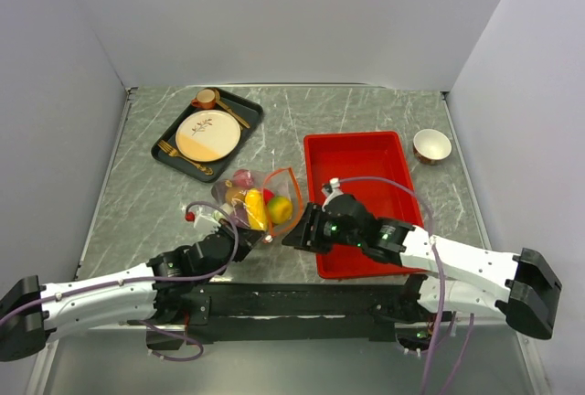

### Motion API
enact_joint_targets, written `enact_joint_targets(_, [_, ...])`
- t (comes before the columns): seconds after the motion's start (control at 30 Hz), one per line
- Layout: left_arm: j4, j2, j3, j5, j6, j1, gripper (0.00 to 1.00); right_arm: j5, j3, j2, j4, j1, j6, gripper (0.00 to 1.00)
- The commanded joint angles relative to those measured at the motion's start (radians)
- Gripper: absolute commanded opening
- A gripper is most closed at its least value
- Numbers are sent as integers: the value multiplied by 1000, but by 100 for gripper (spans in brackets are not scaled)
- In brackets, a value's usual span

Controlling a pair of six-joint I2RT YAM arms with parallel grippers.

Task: Place the food in the zip-top bag and seal the zipper
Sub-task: Zip the zipper food storage bag at the center of the board.

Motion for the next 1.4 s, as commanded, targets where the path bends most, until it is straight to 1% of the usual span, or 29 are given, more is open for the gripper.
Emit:
enact_joint_targets(0.0, [99,21,26,26,106,-3,1,-4,15,49,153,43,62,52])
enact_joint_targets(0.2, [134,29,23,32,140,-4,1,1,62,156,165,45,32,49])
enact_joint_targets(0.3, [131,29,32,35,154,-4,1,11,105,204,145,45,15,48])
enact_joint_targets(0.63, [107,-17,-5,32,133,-4,1,44,147,216,162,33,1,45])
enact_joint_targets(0.77, [96,-52,-19,23,123,-4,1,39,132,232,163,31,21,38])
enact_joint_targets(0.87, [81,-62,-19,18,122,-4,1,51,96,215,217,27,45,31])
enact_joint_targets(1.0, [84,-62,-23,29,117,-6,1,54,87,202,223,14,44,32])
enact_joint_targets(1.13, [99,-54,-30,35,114,-4,1,54,92,204,213,11,41,35])
enact_joint_targets(1.37, [105,-42,-27,31,108,-4,1,36,81,201,228,11,38,34])
